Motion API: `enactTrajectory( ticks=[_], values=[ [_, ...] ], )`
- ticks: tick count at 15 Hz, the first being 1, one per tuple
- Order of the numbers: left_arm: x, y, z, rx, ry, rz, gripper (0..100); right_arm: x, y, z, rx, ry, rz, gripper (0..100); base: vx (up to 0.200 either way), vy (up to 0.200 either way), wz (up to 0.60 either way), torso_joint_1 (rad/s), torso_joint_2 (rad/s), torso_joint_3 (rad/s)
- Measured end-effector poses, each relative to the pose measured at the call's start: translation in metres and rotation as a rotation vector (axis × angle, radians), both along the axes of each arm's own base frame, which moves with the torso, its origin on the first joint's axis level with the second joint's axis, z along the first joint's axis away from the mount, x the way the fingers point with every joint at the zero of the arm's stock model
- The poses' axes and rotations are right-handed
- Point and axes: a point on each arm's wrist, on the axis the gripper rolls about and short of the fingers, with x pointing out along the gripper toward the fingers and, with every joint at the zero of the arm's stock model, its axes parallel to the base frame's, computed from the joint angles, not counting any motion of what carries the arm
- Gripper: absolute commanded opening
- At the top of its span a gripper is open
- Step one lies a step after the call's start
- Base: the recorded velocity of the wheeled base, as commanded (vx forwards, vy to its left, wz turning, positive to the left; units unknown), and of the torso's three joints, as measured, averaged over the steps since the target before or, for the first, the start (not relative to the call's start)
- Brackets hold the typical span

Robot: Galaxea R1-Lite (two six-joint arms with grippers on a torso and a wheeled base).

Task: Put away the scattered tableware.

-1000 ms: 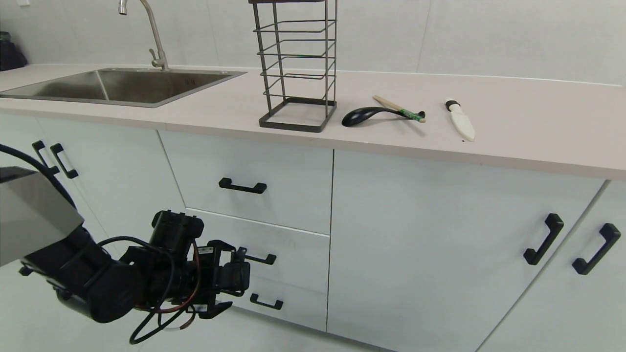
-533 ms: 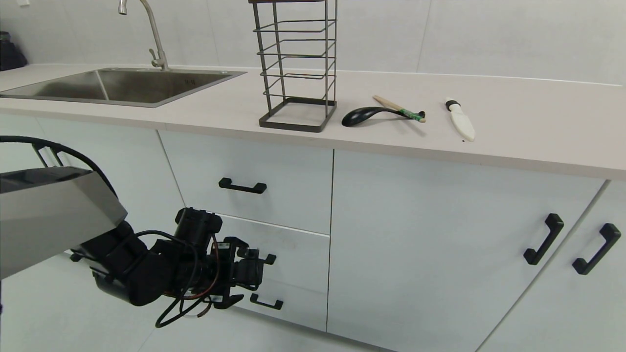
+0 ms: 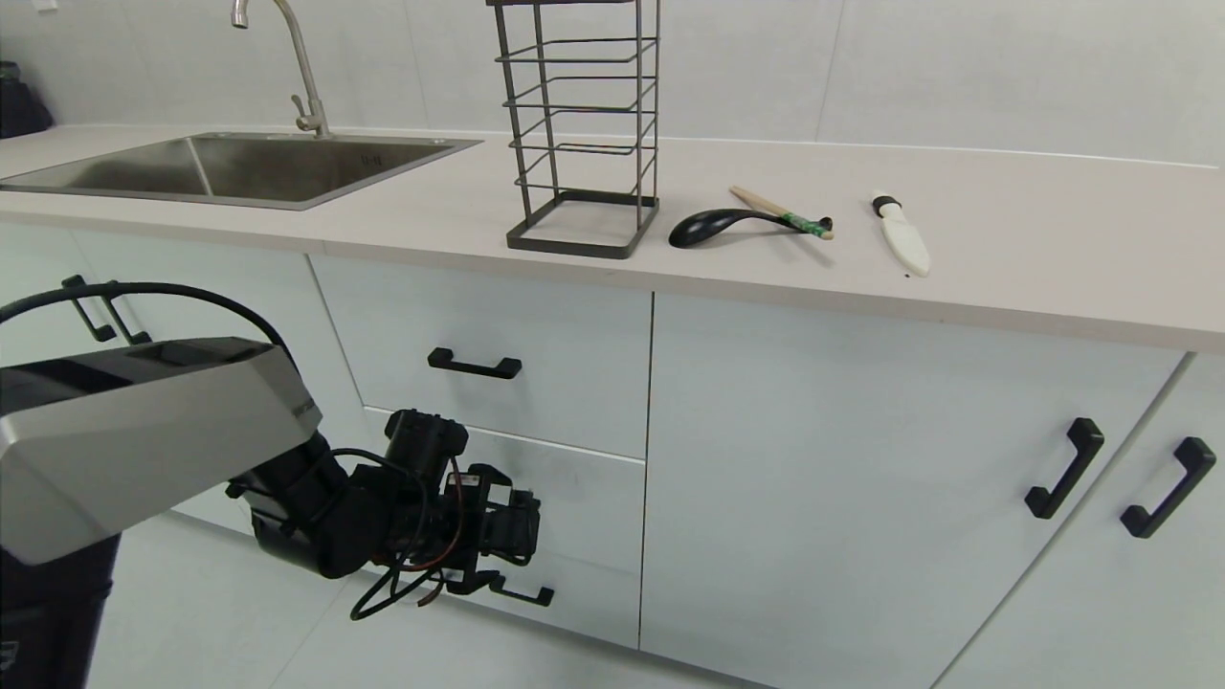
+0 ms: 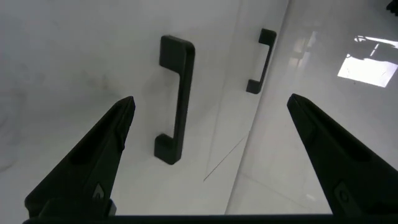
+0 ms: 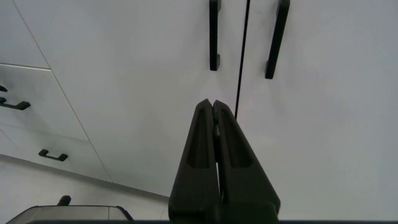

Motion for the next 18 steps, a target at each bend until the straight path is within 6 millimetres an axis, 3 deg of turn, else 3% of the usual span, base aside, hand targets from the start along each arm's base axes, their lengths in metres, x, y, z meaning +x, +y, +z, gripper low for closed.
enactTrajectory(
  ticks=[9, 18],
  values=[
    [0.003, -0.009, -0.031, 0.016, 0.047, -0.019, 100, 0.0, 0.0, 0.0, 0.0, 0.0, 0.0, 0, 0.0, 0.0, 0.0, 0.0, 0.0, 0.0],
    [-0.01, -0.004, -0.038, 0.036, 0.099, -0.015, 100, 0.0, 0.0, 0.0, 0.0, 0.0, 0.0, 0, 0.0, 0.0, 0.0, 0.0, 0.0, 0.0]
  ],
)
